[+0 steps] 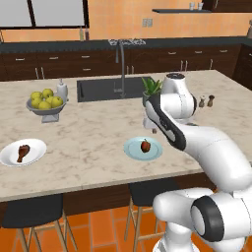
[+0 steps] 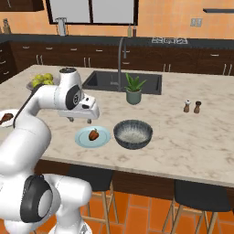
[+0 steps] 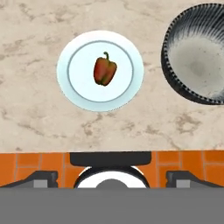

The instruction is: Pick the chicken drumstick and bell pepper from their plates and place them in the bowl. Then put the bowl in the fridge.

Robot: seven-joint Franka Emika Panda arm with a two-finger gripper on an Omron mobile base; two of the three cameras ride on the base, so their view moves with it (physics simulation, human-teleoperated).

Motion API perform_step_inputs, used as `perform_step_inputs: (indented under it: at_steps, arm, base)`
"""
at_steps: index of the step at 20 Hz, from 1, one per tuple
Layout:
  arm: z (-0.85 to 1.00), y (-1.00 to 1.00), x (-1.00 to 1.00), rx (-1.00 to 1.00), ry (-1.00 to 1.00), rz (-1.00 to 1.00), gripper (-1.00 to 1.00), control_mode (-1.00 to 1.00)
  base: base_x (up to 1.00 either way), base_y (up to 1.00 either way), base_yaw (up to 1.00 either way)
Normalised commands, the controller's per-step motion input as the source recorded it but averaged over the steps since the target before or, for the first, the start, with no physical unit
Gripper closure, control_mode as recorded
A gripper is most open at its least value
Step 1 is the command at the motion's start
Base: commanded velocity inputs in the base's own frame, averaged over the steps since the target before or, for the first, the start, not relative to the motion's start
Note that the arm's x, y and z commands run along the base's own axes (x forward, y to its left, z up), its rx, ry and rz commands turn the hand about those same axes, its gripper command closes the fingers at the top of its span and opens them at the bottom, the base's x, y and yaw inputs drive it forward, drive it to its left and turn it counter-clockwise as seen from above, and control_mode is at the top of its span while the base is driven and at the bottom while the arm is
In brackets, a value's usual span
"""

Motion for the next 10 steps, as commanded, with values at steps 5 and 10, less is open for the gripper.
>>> perform_step_inputs:
  at_steps: [5,10]
  arm:
    - [-0.46,0.05,0.41,0.00,0.00,-0.14,-1.00,-1.00]
    - [-0.41,0.02,0.12,0.00,0.00,-0.11,-1.00,-1.00]
  base:
    - [0.00,0.00,0.00]
    - [0.00,0.00,0.00]
